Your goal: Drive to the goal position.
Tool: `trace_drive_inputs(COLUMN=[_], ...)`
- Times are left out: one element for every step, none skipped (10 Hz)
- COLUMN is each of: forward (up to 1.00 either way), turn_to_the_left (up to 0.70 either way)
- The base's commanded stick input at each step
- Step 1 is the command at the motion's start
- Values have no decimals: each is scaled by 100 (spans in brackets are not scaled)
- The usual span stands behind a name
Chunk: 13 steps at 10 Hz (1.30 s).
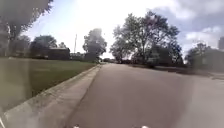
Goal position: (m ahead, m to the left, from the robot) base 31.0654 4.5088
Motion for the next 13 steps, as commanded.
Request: trace_drive_inputs(forward=[100, 100, 100, 100, 100, 100, 100, 100, 100, 100, 100, 100, 100], turn_to_the_left=[0, 0, 0, 2, 7, 15, 14, 2, 0, 0, 0, 0, 0])
